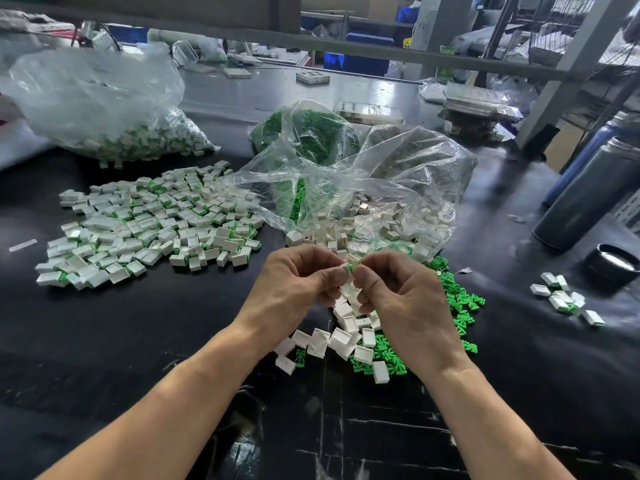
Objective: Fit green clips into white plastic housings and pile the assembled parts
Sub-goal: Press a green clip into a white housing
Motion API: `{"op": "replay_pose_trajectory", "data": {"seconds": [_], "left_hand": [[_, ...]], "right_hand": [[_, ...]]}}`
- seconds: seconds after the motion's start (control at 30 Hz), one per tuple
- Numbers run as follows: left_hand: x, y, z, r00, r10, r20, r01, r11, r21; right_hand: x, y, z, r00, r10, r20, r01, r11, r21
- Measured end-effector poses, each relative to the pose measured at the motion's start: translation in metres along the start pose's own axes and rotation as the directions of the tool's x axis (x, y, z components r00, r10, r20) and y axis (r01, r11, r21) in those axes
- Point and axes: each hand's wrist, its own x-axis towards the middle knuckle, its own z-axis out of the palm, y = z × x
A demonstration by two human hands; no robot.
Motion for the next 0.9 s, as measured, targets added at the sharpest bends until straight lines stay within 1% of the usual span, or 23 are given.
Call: {"op": "replay_pose_trajectory", "data": {"seconds": [0.13, 0.23, 0.3, 0.37, 0.5, 0.7, 0.8, 0.9], "left_hand": [[-0.0017, 0.0013, 0.0009, 0.999, 0.044, -0.016, -0.042, 0.993, 0.11], [-0.0027, 0.0019, 0.0015, 0.995, 0.09, -0.031, -0.082, 0.98, 0.184], [-0.004, 0.0024, 0.0012, 0.994, 0.11, -0.017, -0.103, 0.966, 0.235], [-0.0048, 0.0024, 0.0008, 0.993, 0.113, -0.013, -0.107, 0.962, 0.252], [-0.0048, 0.0009, 0.0028, 0.995, 0.092, -0.036, -0.083, 0.976, 0.202], [-0.0041, -0.0016, 0.0046, 0.996, 0.074, -0.054, -0.065, 0.986, 0.15], [-0.0047, -0.0032, 0.0062, 0.996, 0.07, -0.053, -0.061, 0.987, 0.149], [-0.0039, -0.0027, 0.0043, 0.997, 0.066, -0.042, -0.059, 0.987, 0.149]], "right_hand": [[-0.0007, -0.0006, -0.0003, 0.995, -0.09, 0.036, 0.095, 0.98, -0.173], [-0.0001, -0.0012, -0.0005, 0.989, -0.142, 0.039, 0.147, 0.961, -0.234], [-0.0003, -0.0012, -0.0005, 0.987, -0.15, 0.049, 0.157, 0.959, -0.236], [-0.0006, -0.0001, -0.0008, 0.991, -0.123, 0.052, 0.131, 0.974, -0.186], [-0.0002, 0.0014, -0.0021, 0.998, -0.052, 0.032, 0.054, 0.997, -0.063], [0.0001, 0.0027, 0.0018, 1.0, -0.006, 0.015, 0.006, 0.999, 0.042], [-0.0005, 0.0052, 0.0036, 0.999, 0.036, 0.013, -0.037, 0.993, 0.116], [0.0005, 0.0051, 0.0039, 0.998, 0.058, 0.025, -0.061, 0.986, 0.154]]}}
